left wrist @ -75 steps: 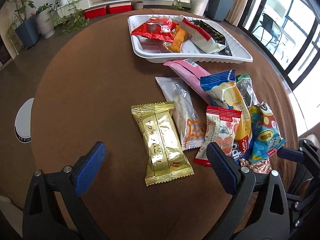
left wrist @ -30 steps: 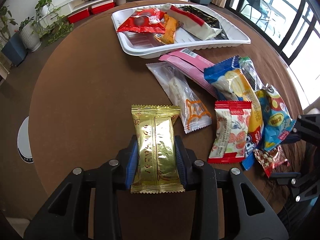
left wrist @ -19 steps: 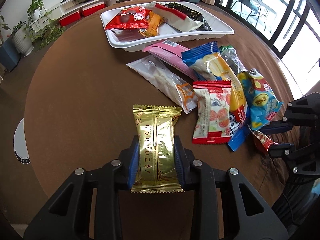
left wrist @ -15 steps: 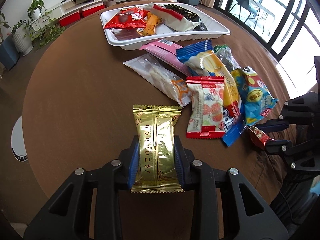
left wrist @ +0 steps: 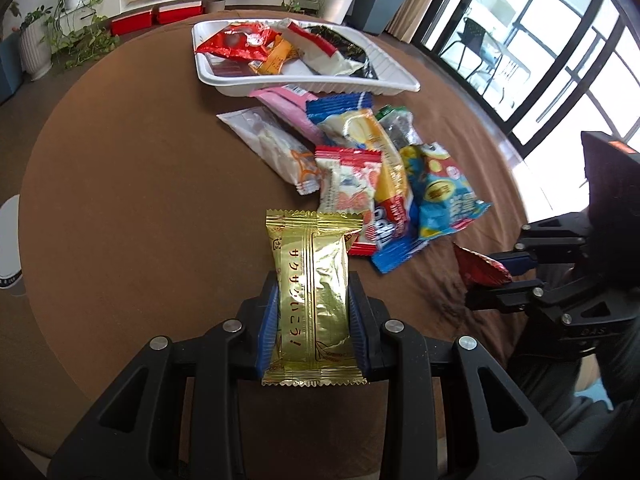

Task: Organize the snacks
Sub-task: 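Carry the gold packet and red-and-white candy into the white tray with both tools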

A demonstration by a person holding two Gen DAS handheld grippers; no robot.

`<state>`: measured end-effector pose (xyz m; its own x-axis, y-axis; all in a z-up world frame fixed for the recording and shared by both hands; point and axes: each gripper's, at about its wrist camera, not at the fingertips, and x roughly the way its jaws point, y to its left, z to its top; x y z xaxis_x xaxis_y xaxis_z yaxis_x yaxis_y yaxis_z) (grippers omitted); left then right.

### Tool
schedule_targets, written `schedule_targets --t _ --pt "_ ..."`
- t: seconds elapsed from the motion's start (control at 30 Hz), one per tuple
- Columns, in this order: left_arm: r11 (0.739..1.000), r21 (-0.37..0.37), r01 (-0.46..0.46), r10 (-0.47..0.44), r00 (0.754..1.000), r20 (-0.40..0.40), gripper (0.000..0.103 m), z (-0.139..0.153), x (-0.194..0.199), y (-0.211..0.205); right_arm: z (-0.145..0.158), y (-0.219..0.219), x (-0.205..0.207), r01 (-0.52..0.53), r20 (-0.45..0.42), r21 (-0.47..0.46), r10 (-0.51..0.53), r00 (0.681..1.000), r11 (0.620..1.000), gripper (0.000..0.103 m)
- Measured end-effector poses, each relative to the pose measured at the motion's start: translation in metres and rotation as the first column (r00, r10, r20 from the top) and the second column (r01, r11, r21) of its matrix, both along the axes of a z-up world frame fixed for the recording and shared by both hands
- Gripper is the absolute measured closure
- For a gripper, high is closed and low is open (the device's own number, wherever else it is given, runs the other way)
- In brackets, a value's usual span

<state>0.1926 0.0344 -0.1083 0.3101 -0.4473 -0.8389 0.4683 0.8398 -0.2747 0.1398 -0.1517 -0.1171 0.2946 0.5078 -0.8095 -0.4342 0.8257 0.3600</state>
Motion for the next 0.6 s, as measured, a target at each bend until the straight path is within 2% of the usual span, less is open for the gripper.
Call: schedule_targets --t 0.2,0.37,0.6 --pt "0.993 -0.117 -0.015 0.017 1.0 0.019 0.074 0.027 0.007 0.004 0.01 -0.029 0.009 0.08 -0.013 0.095 -0.079 0.997 0.992 0.081" --pt "0.989 -0.15 -0.011 0.02 0.998 0.057 0.074 0.051 0.037 0.003 0.023 -0.066 0.026 0.184 -0.001 0.141 -0.185 0.983 0.973 0.081" --pt "0.985 -0.174 -0.021 0.043 0.991 0.125 0.074 0.092 0.102 -0.006 0.054 -0.132 0.067 0.368 0.064 0.134 -0.379 0.923 0.92 0.081"
